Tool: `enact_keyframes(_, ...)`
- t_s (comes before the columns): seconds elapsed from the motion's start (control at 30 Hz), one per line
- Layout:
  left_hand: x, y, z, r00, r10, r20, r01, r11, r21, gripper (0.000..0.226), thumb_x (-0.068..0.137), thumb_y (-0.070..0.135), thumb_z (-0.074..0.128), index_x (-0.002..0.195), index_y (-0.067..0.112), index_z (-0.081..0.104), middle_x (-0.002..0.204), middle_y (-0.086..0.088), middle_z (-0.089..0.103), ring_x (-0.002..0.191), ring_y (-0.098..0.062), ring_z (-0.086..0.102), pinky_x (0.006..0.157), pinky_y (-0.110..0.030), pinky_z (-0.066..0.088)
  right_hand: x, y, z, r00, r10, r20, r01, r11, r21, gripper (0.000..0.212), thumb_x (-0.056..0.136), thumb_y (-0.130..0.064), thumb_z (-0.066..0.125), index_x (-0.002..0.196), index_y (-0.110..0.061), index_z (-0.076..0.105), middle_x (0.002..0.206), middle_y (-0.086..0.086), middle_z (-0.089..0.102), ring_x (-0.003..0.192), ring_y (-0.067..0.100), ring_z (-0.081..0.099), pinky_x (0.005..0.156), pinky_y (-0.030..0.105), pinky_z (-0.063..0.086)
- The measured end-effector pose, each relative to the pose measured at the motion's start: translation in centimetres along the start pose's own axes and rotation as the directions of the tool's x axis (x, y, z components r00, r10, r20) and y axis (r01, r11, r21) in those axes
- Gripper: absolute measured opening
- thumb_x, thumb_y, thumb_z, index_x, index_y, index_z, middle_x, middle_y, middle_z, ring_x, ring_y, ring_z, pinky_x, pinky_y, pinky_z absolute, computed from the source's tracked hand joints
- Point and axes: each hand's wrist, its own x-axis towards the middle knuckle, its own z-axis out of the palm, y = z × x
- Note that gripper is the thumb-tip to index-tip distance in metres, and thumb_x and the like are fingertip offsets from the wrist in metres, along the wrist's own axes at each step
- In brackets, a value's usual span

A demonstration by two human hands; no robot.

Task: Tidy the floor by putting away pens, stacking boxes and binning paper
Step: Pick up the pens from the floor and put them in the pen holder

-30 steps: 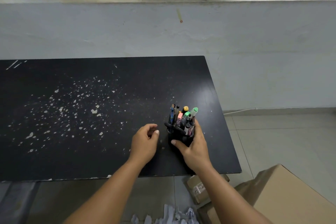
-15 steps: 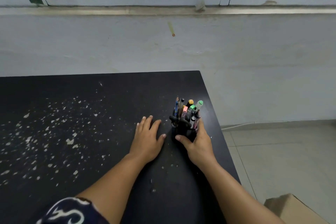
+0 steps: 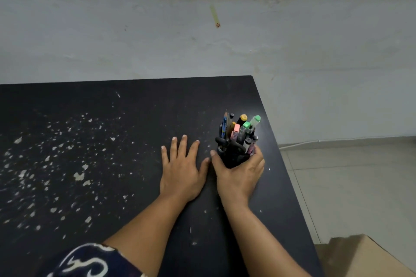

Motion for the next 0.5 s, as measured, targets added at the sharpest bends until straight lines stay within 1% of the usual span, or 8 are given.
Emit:
enact_keyframes(0.07,0.1,0.0,-0.1,1.0,-0.003,-0.011,0.003,1.0,0.004,0.067,0.092,0.065,0.015,0.15,0.031,0.021,0.161,-0.003,0.011,0.149,-0.025,-0.004,0.119,-0.051,-0.001,1.2,0.2,0.8,1.0,-0.011,0.005,0.011,0.999,0.031,0.085,0.062,-0.047,0.084,0.129,-0.015,0.043,0.119,0.002,0.049,0.113,0.017,0.043,0.096,0.048,0.045)
enact_keyframes(0.13,0.2,0.0,-0.1,1.0,-0.01,-0.02,0.01,1.0,-0.005,0.066,0.092,0.064,0.018,0.149,0.031,0.023,0.161,-0.002,0.012,0.149,-0.024,-0.004,0.119,-0.05,-0.001,3.0,0.0,1.7,0.999,-0.034,0.021,0.033,0.999,0.041,0.08,0.065,-0.046,0.082,0.128,-0.014,0.045,0.118,0.002,0.05,0.113,0.019,0.046,0.095,0.048,0.046)
enact_keyframes(0.27,0.3,0.0,-0.2,1.0,-0.016,-0.019,0.016,1.0,-0.01,0.067,0.092,0.066,0.017,0.15,0.032,0.022,0.162,0.001,0.008,0.148,-0.021,-0.008,0.12,-0.048,-0.004,7.5,-1.1,3.9,0.998,-0.038,0.055,0.035,0.998,0.049,0.081,0.067,-0.047,0.081,0.132,-0.014,0.045,0.123,0.002,0.053,0.118,0.022,0.049,0.1,0.045,0.045)
enact_keyframes(0.33,0.2,0.0,-0.2,1.0,-0.02,-0.021,0.02,1.0,-0.009,0.068,0.091,0.066,0.015,0.15,0.033,0.021,0.162,0.001,0.007,0.148,-0.02,-0.009,0.12,-0.048,-0.004,10.1,-1.9,4.8,0.997,-0.037,0.062,0.035,0.999,0.036,0.082,0.067,-0.049,0.081,0.133,-0.017,0.045,0.125,0.0,0.055,0.119,0.021,0.051,0.1,0.045,0.045)
enact_keyframes(0.37,0.2,0.1,-0.2,1.0,-0.022,-0.022,0.022,1.0,-0.006,0.069,0.091,0.067,0.015,0.15,0.033,0.021,0.162,0.002,0.007,0.148,-0.02,-0.009,0.12,-0.048,-0.004,11.4,-2.2,5.1,0.997,-0.031,0.066,0.029,0.999,0.031,0.082,0.067,-0.05,0.081,0.134,-0.019,0.045,0.126,-0.001,0.056,0.119,0.021,0.052,0.1,0.043,0.046)
enact_keyframes(0.43,0.2,0.2,-0.3,0.999,-0.028,-0.032,0.028,1.0,-0.006,0.069,0.091,0.067,0.015,0.15,0.033,0.023,0.162,0.001,0.009,0.149,-0.02,-0.007,0.12,-0.048,-0.002,13.7,-2.7,5.7,0.997,-0.013,0.081,0.01,0.999,0.046,0.081,0.068,-0.048,0.082,0.134,-0.02,0.045,0.128,-0.002,0.058,0.12,0.021,0.054,0.098,0.036,0.046)
enact_keyframes(0.5,0.4,0.3,-0.4,0.999,-0.026,-0.034,0.026,1.0,0.0,0.069,0.091,0.067,0.015,0.15,0.032,0.024,0.161,0.001,0.011,0.149,-0.021,-0.005,0.12,-0.049,0.0,15.8,-3.2,6.1,0.996,-0.001,0.092,-0.005,0.998,0.065,0.079,0.068,-0.046,0.084,0.133,-0.021,0.045,0.128,-0.001,0.06,0.119,0.023,0.055,0.096,0.035,0.046)
